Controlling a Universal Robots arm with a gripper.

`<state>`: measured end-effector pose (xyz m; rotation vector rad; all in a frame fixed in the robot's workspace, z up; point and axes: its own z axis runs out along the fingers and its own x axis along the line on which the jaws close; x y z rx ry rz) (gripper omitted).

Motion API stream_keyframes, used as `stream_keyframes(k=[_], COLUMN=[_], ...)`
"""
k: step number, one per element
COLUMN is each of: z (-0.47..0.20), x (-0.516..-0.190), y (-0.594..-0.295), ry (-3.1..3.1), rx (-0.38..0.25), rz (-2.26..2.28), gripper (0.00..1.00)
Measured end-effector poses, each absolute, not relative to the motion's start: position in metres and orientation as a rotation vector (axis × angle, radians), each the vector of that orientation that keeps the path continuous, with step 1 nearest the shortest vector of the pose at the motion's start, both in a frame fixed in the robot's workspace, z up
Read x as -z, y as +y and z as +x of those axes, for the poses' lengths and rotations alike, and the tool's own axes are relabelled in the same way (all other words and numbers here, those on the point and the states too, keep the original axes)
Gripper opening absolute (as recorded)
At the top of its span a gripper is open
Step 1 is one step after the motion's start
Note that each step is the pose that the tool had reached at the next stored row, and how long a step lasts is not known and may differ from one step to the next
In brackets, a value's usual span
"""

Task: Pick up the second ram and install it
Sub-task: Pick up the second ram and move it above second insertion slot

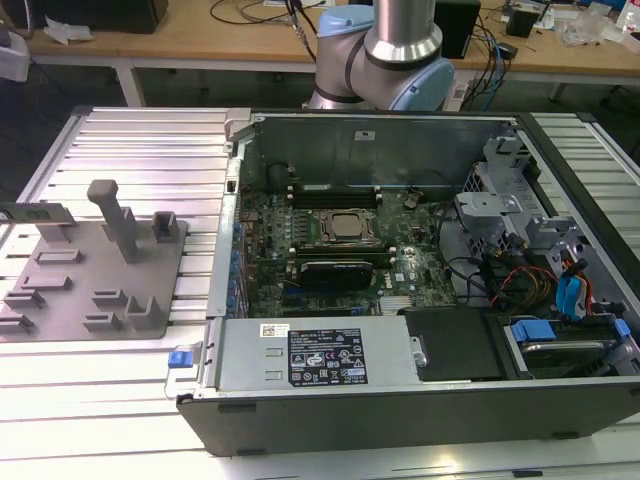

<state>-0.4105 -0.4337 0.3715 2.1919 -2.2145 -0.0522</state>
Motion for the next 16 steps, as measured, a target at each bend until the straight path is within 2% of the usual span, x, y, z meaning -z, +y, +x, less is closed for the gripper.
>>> stream_keyframes(k=[11,16], z=[-0.411,-0.407], x=[-0.447,-0.449], y=[-0.432,-0.432], ry=[-2.215,-2.215], rx=[0.052,0.052], rz=[2.192,2.192], gripper=[0.09,0.09])
